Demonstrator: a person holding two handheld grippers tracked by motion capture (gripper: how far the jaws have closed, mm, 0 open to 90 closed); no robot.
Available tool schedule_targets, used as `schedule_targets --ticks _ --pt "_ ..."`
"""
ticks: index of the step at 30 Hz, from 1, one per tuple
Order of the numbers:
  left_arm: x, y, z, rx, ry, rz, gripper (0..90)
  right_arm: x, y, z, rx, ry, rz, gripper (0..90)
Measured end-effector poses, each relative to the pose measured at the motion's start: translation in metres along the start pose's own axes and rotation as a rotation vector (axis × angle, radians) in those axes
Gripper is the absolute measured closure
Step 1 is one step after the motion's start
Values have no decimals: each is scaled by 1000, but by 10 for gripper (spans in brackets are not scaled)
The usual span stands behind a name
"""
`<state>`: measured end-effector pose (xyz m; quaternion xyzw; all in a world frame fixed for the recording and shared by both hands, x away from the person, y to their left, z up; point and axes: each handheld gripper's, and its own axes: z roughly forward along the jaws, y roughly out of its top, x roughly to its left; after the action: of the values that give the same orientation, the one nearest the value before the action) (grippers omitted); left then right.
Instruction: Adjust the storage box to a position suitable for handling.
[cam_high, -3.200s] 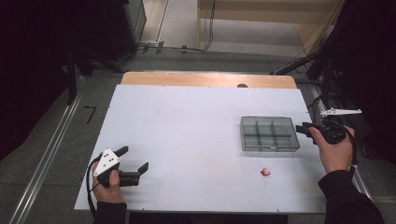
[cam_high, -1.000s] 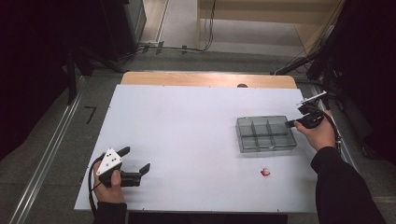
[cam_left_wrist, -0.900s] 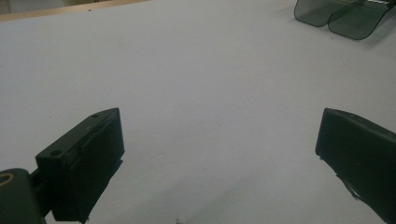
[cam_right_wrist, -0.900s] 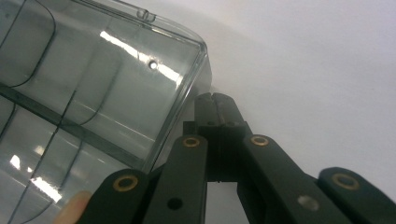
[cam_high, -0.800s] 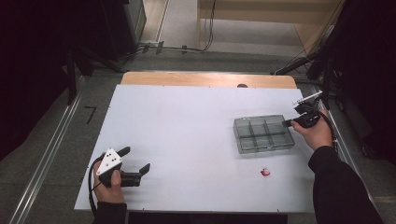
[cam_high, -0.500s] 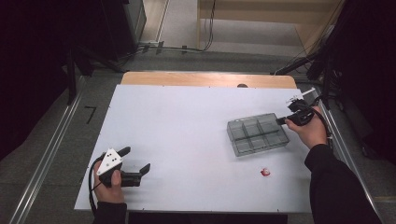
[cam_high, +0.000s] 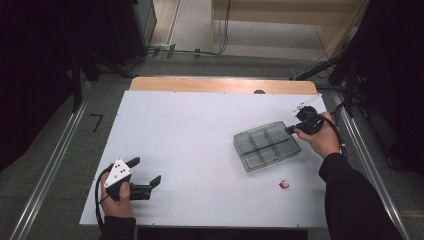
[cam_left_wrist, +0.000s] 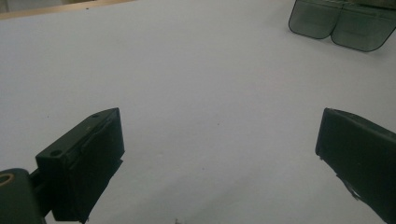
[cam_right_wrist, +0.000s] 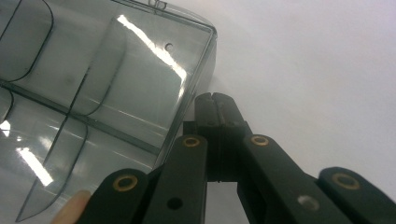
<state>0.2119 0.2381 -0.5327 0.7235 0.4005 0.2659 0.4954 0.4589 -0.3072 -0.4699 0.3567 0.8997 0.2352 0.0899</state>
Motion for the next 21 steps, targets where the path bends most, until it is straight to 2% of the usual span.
schedule_targets --ticks 2,3,9,17,21 --pt "0 0 0 -1 0 -1 11 1 1 1 -3 4 -7 881" --pt "0 0 0 -1 0 -1 11 6 5 3 -8 13 -29 881" --pt "0 0 0 3 -1 1 11 19 13 8 -9 32 -81 880" --pt "0 0 1 4 -3 0 11 31 19 17 -12 67 -102 881" --pt "0 0 1 5 -5 -2 11 36 22 19 -11 66 -115 880"
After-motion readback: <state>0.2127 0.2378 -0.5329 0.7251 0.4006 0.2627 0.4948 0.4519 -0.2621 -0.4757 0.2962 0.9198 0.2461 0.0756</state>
